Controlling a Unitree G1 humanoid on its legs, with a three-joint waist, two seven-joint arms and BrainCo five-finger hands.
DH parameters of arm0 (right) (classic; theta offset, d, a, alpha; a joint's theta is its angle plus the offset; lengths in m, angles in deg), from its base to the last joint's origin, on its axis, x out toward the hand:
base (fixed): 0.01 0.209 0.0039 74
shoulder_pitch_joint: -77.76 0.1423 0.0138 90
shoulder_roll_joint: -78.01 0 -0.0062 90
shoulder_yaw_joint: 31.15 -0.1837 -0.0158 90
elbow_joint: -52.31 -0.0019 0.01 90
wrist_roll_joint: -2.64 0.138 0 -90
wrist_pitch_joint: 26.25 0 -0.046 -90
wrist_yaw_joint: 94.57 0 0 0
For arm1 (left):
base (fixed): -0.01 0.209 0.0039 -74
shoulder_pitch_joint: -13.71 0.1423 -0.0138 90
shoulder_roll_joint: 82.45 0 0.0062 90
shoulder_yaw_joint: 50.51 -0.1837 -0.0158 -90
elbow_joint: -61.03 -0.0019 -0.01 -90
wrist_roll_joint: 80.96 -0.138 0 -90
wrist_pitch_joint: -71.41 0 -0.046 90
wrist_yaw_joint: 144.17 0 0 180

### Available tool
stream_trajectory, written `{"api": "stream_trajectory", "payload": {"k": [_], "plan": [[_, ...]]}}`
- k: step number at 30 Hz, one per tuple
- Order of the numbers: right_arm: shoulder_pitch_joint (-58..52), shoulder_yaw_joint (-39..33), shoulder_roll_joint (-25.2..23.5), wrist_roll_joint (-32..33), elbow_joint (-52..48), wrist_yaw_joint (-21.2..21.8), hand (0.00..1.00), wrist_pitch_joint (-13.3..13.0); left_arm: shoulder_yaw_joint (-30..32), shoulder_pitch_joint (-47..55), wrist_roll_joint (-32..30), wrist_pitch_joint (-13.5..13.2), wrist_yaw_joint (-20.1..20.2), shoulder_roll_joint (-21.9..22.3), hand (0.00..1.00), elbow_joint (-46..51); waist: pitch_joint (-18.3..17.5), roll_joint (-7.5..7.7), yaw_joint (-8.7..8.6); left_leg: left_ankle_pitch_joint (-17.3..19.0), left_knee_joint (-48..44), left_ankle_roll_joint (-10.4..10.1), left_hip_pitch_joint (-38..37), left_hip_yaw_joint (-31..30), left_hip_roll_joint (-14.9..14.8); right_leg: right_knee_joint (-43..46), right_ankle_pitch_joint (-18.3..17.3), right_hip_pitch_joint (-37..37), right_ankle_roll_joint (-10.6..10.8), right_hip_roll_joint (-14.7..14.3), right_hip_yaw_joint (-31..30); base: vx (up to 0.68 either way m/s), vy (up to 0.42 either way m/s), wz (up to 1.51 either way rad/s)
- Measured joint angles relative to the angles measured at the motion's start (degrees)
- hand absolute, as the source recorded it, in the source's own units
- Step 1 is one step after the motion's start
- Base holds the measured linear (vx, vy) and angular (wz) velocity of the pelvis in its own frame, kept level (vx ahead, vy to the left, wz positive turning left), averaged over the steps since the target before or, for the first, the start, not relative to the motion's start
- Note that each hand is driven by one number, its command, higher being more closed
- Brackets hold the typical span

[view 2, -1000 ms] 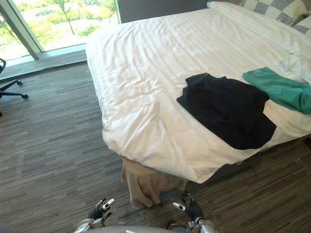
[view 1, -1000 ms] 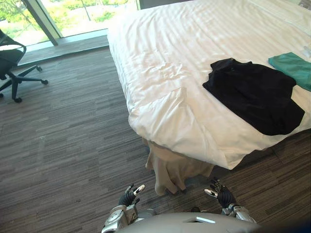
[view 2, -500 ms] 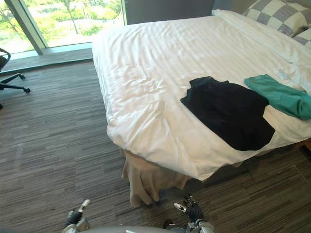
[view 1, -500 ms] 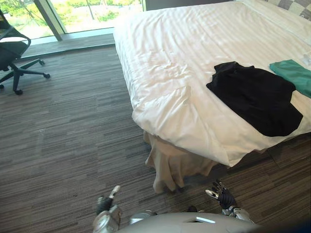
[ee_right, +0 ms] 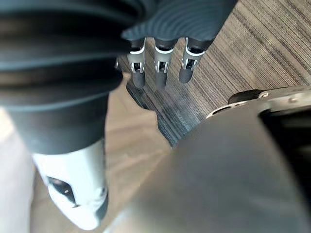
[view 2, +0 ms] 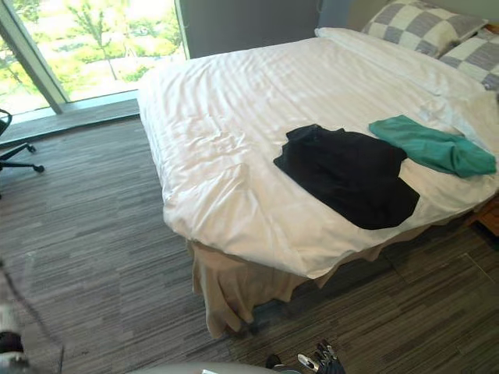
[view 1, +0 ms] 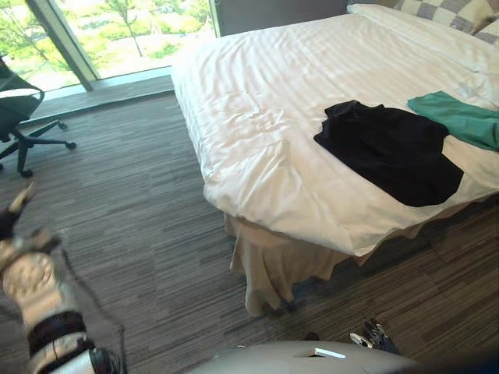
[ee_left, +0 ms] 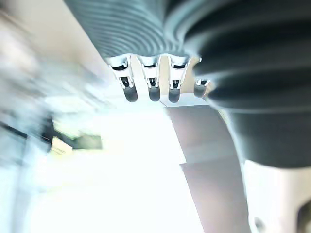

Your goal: Tidy the bed and pick cloth on bed and put in laundry

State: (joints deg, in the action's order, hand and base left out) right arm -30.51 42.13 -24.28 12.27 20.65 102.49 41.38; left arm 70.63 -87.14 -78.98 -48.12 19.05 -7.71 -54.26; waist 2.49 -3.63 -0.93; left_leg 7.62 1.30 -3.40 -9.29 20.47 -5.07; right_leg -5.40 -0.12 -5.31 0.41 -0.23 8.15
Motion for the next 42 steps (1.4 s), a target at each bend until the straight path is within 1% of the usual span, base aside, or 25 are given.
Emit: {"api": "stream_trajectory", "payload": {"k": [2,3,7,9,11,12,15,16,17,19,20,22,23,24,26,27,29,31,32,34,35,36,38,40,42], "plan": [[0.03,-1.21,-0.37,0.32,-0.59,-0.3,0.0,-0.4,-7.68,-4.47,-7.8,-0.95,-0.08,0.02,0.0,2.58,0.08,-0.31,-1.39,0.24,-0.03,-0.38,-1.02,1.91,-0.23,0.01,0.02,0.16,-0.04,-0.45,-2.0,0.1,-0.034,-0.39],[0.05,-1.4,-0.41,0.32,-0.59,-0.35,0.0,-0.49,-9.25,-5.37,-9.59,-0.99,-0.14,0.03,0.0,3.03,0.13,-0.4,-1.61,0.28,-0.01,-0.45,-1.21,2.48,-0.27,0.01,0.02,0.19,-0.05,-0.53,-2.52,0.06,-0.028,-0.49],[-0.01,-3.01,-0.61,0.27,-0.01,-0.39,0.0,-0.05,-21.05,-11.52,-22.17,-1.01,-1.11,0.55,0.0,3.85,0.16,-0.63,-4.44,0.54,-0.46,-0.85,-2.56,4.38,-0.05,0.06,0.04,0.19,-0.07,-0.62,-5.31,0.06,-0.032,-0.42],[-0.17,-3.58,-0.61,0.24,0.03,-0.28,0.0,0.57,-25.79,-13.5,-27.21,-0.55,-1.13,0.76,0.0,3.79,0.26,-0.83,-5.67,0.56,-1.2,-0.87,-2.74,4.47,0.09,0.63,0.04,0.53,-0.07,-0.47,-6.16,0.04,-0.05,-0.35],[-0.51,-4.0,-0.56,0.23,0.04,-0.16,0.0,0.79,-29.32,-14.97,-30.1,0.12,-1.06,0.77,0.0,3.55,0.47,-1.16,-6.02,0.58,-1.95,-0.9,-2.7,4.54,0.13,1.46,0.04,0.96,-0.07,-0.37,-6.67,0.01,-0.038,-0.24],[-0.87,-4.97,-0.5,0.24,0.09,0.14,0.0,1.08,-32.55,-16.13,-31.48,1.75,-0.64,0.8,0.0,3.25,0.8,-1.68,-6.21,0.58,-2.57,-0.9,-2.77,4.56,0.2,2.08,0.04,1.12,-0.07,-0.22,-7.12,0.0,-0.035,-0.23],[-0.94,-5.41,-0.37,0.24,0.34,0.57,0.0,1.68,-36.05,-17.68,-33.05,5.0,0.92,0.69,0.0,1.02,1.13,-2.29,-6.73,0.58,-2.83,-0.9,-2.77,4.5,0.33,2.45,0.03,1.43,-0.06,-0.09,-7.34,-0.03,-0.036,-0.12],[-0.7,-5.43,-0.35,0.24,0.33,0.84,0.0,1.68,-37.14,-17.76,-33.11,7.0,1.73,0.49,0.0,-0.05,1.22,-2.39,-7.41,0.58,-2.87,-0.9,-2.57,4.47,0.35,2.6,0.03,1.79,-0.05,-0.07,-7.35,-0.04,-0.047,-0.02],[-0.57,-5.45,-0.3,0.24,0.3,1.0,0.0,1.69,-38.05,-17.8,-33.14,8.55,2.48,0.4,0.0,-1.29,1.37,-2.47,-7.66,0.58,-2.87,-0.9,-2.47,4.47,0.32,2.86,0.02,2.06,-0.05,-0.1,-7.39,-0.06,-0.058,-0.05],[-0.51,-6.14,-0.27,0.23,0.22,1.6,0.0,2.01,-40.48,-17.81,-34.31,13.04,5.78,0.34,0.0,-3.78,1.96,-2.61,-7.83,0.58,-2.91,-0.9,-2.35,4.46,0.24,3.57,0.01,2.65,-0.05,-0.23,-7.48,-0.08,-0.055,-0.07],[-0.5,-6.26,-0.26,0.23,0.22,1.8,0.0,2.1,-40.94,-17.83,-34.54,14.23,6.91,0.29,0.0,-4.07,2.16,-2.6,-7.85,0.58,-2.91,-0.9,-2.23,4.4,0.24,3.65,0.0,2.81,-0.05,-0.24,-7.48,-0.1,-0.05,-0.01],[-0.39,-6.34,-0.26,0.23,0.16,2.05,0.0,2.65,-42.0,-17.84,-35.4,18.42,10.59,0.08,0.0,-6.26,2.36,-2.45,-8.16,0.58,-2.88,-0.9,-1.47,4.22,0.25,3.82,0.0,3.68,-0.05,-0.23,-7.48,-0.13,-0.057,-0.01],[-0.15,-6.34,-0.22,0.23,0.09,2.13,0.0,2.95,-42.42,-17.83,-36.27,21.17,12.96,-0.22,0.0,-8.35,2.61,-2.34,-8.39,0.58,-2.82,-0.9,-1.28,4.19,0.27,3.92,-0.1,4.0,-0.2,-0.25,-7.49,-0.13,-0.057,-0.05],[-0.04,-6.33,-0.16,0.23,-0.04,2.23,0.0,3.14,-42.47,-17.83,-37.11,22.32,14.1,-0.3,0.0,-9.6,2.7,-2.35,-8.53,0.58,-2.7,-0.9,-1.17,4.18,0.28,3.92,-0.14,4.19,-0.24,-0.27,-7.48,-0.14,-0.061,-0.03],[0.67,-6.08,0.22,0.24,-0.74,2.55,0.0,3.94,-42.54,-17.53,-39.69,26.86,18.23,-0.53,0.0,-13.38,3.32,-3.03,-9.12,0.59,-2.03,-0.88,0.2,4.06,0.23,4.3,-0.01,6.05,-0.4,-0.47,-7.44,-0.16,-0.054,0.02],[0.65,-6.08,0.29,0.23,-1.03,2.55,0.0,4.06,-42.59,-17.33,-39.87,27.65,19.12,-0.52,0.0,-13.99,3.44,-3.2,-9.18,0.59,-1.78,-0.88,0.47,4.07,0.2,4.39,0.11,6.57,-0.46,-0.54,-7.45,-0.15,-0.048,-0.02],[0.78,-6.05,0.65,0.23,-1.25,2.56,0.0,4.78,-42.99,-16.47,-41.49,30.69,21.2,-0.31,0.0,-15.66,4.55,-3.31,-9.24,0.62,-1.12,-0.84,0.65,4.06,-0.01,4.28,0.5,7.07,-0.57,-0.9,-7.45,-0.14,-0.052,-0.02],[0.81,-5.86,1.26,0.21,-1.3,2.57,0.0,5.24,-42.93,-15.56,-42.2,34.02,21.79,0.86,0.0,-17.31,4.84,-3.29,-9.36,0.71,-1.01,-0.65,1.49,4.11,-0.14,3.92,0.82,7.8,-0.3,-1.08,-7.51,-0.11,-0.049,-0.01],[0.87,-5.79,1.51,0.21,-1.84,2.59,0.0,5.27,-42.9,-14.77,-43.1,35.6,21.63,2.07,1.0,-18.36,4.88,-3.36,-9.43,0.6,-1.08,-0.5,2.48,4.21,-0.1,3.43,1.46,8.56,-0.36,-1.04,-7.62,-0.09,-0.05,-0.05],[1.17,-5.61,1.59,0.2,-2.85,2.62,0.0,5.4,-42.9,-14.15,-43.9,36.97,21.22,3.96,1.0,-20.23,5.41,-3.67,-9.74,0.47,-1.13,-0.36,3.44,4.43,-0.08,3.25,1.93,9.47,-0.4,-1.06,-7.92,-0.06,-0.046,-0.06],[1.86,-5.08,1.83,0.18,-2.91,2.73,0.0,5.47,-42.92,-13.96,-43.87,37.35,20.7,4.75,1.0,-21.15,5.98,-3.85,-10.28,0.33,-1.17,-0.37,3.68,4.61,-0.1,3.35,2.0,9.82,-0.46,-1.13,-8.12,-0.03,-0.042,-0.1],[2.74,-4.97,1.99,0.18,-2.91,2.92,0.0,5.61,-42.86,-13.98,-44.1,38.34,20.02,5.07,1.0,-21.12,6.51,-4.2,-10.86,0.3,-1.17,-0.39,3.77,4.96,-0.14,3.42,2.06,10.11,-0.53,-1.22,-8.4,-0.01,-0.031,-0.15],[3.55,-4.91,2.17,0.18,-3.27,3.01,0.0,5.62,-42.75,-14.67,-44.1,39.55,19.32,5.13,1.0,-21.19,6.95,-4.93,-11.13,0.32,-1.06,-0.42,3.85,5.8,-0.2,3.56,2.42,10.67,-0.95,-1.43,-8.82,0.01,-0.02,-0.2],[4.35,-4.83,2.18,0.16,-3.29,3.07,0.0,5.62,-42.7,-15.19,-43.73,40.17,18.52,5.35,1.0,-22.27,7.25,-5.59,-12.07,0.25,-0.97,-0.52,4.07,5.89,-0.21,3.56,2.48,10.93,-0.97,-1.47,-8.83,0.04,-0.02,-0.07],[5.08,-4.67,2.14,0.07,-3.29,3.17,0.0,5.6,-42.72,-15.57,-42.71,40.23,17.13,5.72,1.0,-23.43,7.43,-5.82,-12.38,0.04,-0.98,-0.88,3.96,6.42,-0.2,3.54,2.47,10.93,-0.97,-1.5,-9.05,0.04,-0.018,-0.07]]}}
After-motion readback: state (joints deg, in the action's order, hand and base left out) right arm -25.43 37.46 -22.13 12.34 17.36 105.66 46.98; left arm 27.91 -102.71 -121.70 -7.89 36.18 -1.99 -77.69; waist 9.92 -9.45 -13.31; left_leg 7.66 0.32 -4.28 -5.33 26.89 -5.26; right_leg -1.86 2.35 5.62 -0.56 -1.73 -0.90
